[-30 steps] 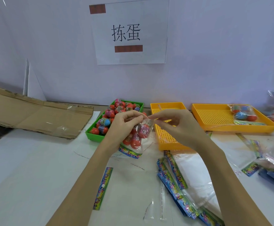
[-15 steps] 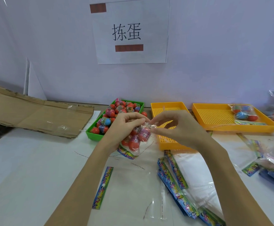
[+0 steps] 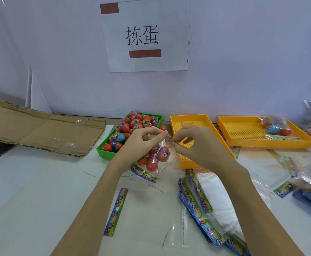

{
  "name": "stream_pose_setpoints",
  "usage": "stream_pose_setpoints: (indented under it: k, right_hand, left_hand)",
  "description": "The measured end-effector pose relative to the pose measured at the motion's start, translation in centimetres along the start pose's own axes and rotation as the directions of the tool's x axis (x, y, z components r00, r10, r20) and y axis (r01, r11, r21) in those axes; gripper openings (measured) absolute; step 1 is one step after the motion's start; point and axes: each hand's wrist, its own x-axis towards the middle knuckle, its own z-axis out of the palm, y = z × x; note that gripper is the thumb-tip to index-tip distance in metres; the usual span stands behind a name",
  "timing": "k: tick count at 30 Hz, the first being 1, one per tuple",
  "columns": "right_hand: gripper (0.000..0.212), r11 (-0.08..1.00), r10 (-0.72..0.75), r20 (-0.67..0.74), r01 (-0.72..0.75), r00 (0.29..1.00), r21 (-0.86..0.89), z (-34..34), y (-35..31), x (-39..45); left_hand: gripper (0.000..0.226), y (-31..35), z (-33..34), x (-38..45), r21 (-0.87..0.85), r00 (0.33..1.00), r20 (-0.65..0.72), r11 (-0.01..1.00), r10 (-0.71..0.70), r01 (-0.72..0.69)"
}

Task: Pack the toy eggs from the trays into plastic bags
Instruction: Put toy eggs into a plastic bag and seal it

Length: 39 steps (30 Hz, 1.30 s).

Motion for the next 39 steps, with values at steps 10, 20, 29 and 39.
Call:
stream_pose_setpoints:
  k: [10, 20, 29, 39]
  right_hand:
    - [0.011, 0.894, 0.419, -0.223, -0.357, 0.880, 0.269, 0.6, 0.5, 0.3]
    - [0.018, 0.488, 0.639, 0.021, -0.426, 0.769, 0.762, 0.5, -0.4, 0.4]
    - [0.018, 0.975, 0.143, -0.078, -0.127, 0.987, 0.183, 0.8, 0.0, -0.1]
    - [0.010, 0.528, 0.547, 0.043, -0.385, 0.836, 0.757, 0.2, -0.5, 0.1]
  left_hand:
    - [0.105, -0.4, 0.5, 0.1, 0.168, 0.996, 0.078, 0.984, 0.053, -0.066]
    - [0.018, 0.9, 1.6, -0.3, 0.079, 0.995, -0.050, 0.994, 0.086, -0.082]
    - [0.020, 0.9, 1.4, -0.4, 0.093, 0.992, -0.007, 0.988, 0.126, -0.125]
    - [0.030, 0.7, 1.2, -0.4, -0.079, 0.990, 0.073, 0.991, 0.117, -0.111]
